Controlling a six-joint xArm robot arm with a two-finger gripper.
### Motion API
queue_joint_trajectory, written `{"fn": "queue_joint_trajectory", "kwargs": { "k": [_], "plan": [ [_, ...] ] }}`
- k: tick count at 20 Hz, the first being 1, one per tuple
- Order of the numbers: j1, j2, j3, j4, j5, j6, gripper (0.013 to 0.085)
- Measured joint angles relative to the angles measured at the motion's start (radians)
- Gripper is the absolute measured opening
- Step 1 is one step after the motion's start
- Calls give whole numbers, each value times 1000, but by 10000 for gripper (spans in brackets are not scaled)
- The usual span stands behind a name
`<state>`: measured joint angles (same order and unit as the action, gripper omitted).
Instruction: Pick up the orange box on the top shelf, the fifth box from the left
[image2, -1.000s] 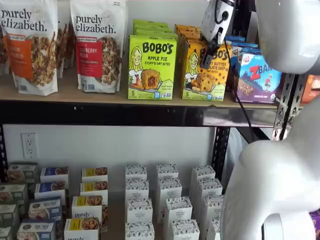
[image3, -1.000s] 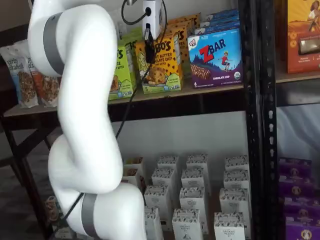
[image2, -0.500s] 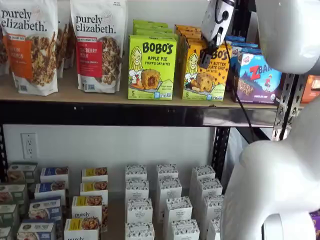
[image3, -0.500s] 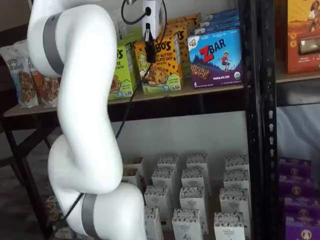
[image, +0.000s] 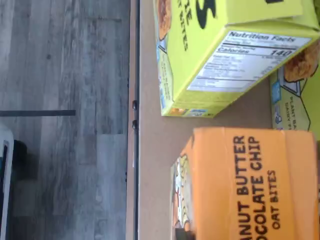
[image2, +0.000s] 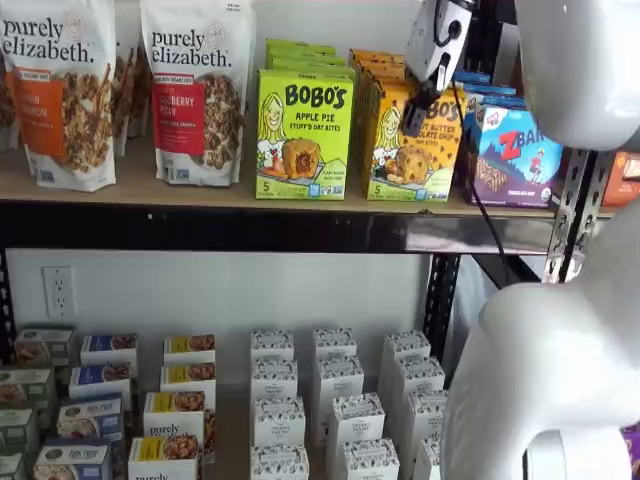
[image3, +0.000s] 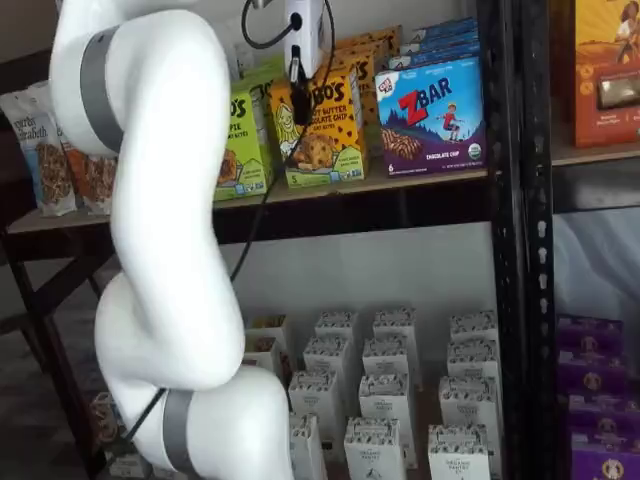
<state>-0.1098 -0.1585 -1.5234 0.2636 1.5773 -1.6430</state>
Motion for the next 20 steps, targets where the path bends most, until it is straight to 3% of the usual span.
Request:
{"fn": "queue_joint_trajectory", "kwargs": {
  "k": [12, 20],
  "plan": [
    [-13, -96, 33, 30, 93, 9, 370],
    [-4, -224, 118, 35, 152, 32, 370]
  ]
}}
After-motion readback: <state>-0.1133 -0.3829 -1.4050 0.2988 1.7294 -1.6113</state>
